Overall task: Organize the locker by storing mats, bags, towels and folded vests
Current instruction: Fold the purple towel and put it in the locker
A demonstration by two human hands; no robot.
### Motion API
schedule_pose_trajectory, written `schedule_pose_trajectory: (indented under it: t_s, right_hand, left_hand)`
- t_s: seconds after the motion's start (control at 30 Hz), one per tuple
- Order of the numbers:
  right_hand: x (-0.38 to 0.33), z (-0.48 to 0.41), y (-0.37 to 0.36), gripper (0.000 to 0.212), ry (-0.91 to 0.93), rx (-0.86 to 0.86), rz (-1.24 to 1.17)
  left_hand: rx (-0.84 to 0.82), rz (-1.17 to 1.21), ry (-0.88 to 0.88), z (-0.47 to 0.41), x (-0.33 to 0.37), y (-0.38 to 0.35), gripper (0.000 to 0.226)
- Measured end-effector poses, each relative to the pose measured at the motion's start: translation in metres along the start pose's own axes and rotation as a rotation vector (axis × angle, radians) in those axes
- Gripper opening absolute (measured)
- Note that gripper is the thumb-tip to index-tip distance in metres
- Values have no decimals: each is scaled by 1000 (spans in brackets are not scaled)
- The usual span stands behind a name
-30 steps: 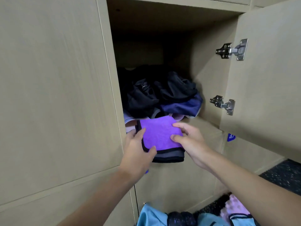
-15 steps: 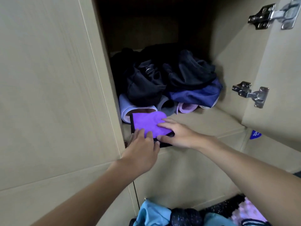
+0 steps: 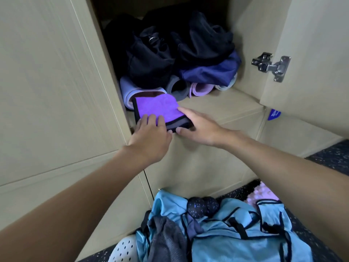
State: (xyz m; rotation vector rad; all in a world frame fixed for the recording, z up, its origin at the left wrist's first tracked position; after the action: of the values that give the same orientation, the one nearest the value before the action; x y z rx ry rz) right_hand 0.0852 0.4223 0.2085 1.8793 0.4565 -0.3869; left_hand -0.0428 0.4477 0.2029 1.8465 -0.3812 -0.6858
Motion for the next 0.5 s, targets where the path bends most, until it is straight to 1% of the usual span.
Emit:
schedule_pose_trajectory:
  t_s: [0.07,0.1,0.17,0.2,0.23,0.27,0.33,0.37,0.4,0.47,0.5]
  right_hand:
    - [3,21,2,79,11,44,5]
    - [6,34,3,78,5,72,1]
    - [13,61,3,67,-17,147,-15]
    - [16,74,0,61,-16,190,-18]
    - [20,86,-5,57,-27,224,-15]
    - [24,97,-13,52,-55,233,-26]
    - [40,120,-42,44,-168,161,-77]
    - [49,132,-62,44,-233,90,-89]
    - [58,144,-83,44,-281,21,-87]
    - [81,164,-125,47,-351,-105,-36]
    - [93,170,-146,53,-396,-158,-13]
  left_hand:
    - [120,108,3,10,6,14,59]
    - [203,135,-23,17,14,26,50]
    - [348,181,-122,31,32,41,39]
    - [392,215,-189,38,43,43,38]
    - [393,261,-266,45,56,40,40]
    - [321,308,-328,50,70,30,41]
    - [61,344,-373,58,94,-7,37]
    - [-22,301,-370,62,99,-31,38]
    - [-47,236,-380,65,103,-52,40]
    - [22,88,-483,72,114,-72,44]
    - [76,-6,-530,74,116,-78,47]
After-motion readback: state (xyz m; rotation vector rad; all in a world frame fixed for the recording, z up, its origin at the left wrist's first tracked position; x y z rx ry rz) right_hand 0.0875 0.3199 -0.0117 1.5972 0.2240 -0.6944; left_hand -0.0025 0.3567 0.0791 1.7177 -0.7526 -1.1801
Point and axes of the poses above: each hand's wrist, its own z-axis away from the middle knuckle, its own y-axis out of the back of the hand, x = y × z, the point moved 9 cm from there along -z, towards the middle knuckle, and after that the axes turned 4 degrees about x, right-handed, at the moved point
